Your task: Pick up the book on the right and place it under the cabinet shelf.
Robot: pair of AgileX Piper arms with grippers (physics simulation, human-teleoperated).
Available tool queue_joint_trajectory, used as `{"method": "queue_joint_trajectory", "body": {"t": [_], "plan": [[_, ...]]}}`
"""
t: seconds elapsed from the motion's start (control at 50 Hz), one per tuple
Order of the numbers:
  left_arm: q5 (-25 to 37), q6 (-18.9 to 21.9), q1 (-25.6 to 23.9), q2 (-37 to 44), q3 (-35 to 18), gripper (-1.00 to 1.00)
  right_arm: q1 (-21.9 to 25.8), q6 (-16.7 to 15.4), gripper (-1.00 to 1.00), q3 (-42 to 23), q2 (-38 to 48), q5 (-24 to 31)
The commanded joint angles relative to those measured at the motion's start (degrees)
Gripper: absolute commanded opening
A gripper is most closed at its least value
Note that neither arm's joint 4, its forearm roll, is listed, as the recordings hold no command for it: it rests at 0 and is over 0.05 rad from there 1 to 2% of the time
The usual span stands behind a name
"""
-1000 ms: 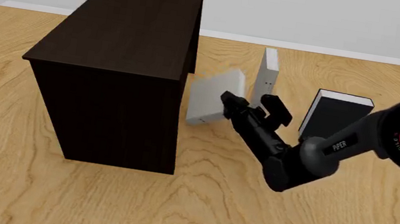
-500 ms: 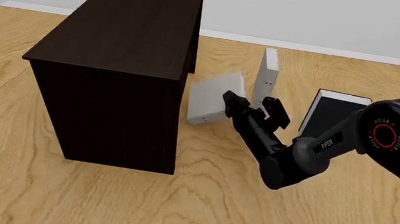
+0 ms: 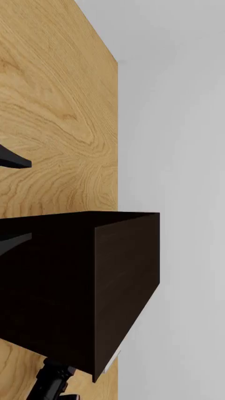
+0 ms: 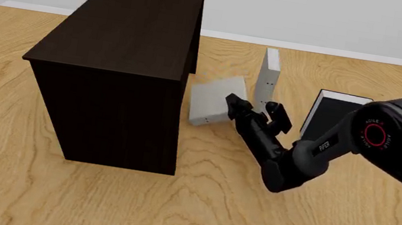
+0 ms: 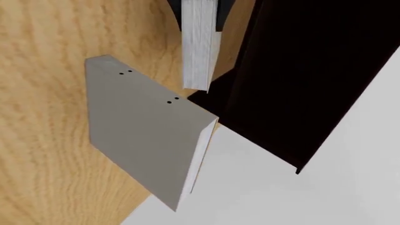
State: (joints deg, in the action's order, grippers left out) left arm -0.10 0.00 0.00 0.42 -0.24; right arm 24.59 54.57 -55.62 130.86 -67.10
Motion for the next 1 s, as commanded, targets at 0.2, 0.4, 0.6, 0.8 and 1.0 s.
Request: {"method": "queue_joint_trajectory", "body": {"t": [0.2,0.4,0.6,0.8,1.0], "plan": [[0.0,0.0,0.0,0.0,0.0,1.00,-0.7,5.4,-1.00,3.6,8.2,4.9],[0.0,0.0,0.0,0.0,0.0,1.00,-0.7,5.7,-1.00,5.6,7.2,4.9],[0.0,0.0,0.0,0.0,0.0,1.00,-1.2,5.6,1.00,5.8,7.8,5.4],[0.0,0.0,0.0,0.0,0.0,1.00,-2.2,4.9,1.00,5.9,7.7,6.4],[0.0,0.0,0.0,0.0,0.0,1.00,-2.8,3.9,1.00,7.0,6.7,7.1]]}}
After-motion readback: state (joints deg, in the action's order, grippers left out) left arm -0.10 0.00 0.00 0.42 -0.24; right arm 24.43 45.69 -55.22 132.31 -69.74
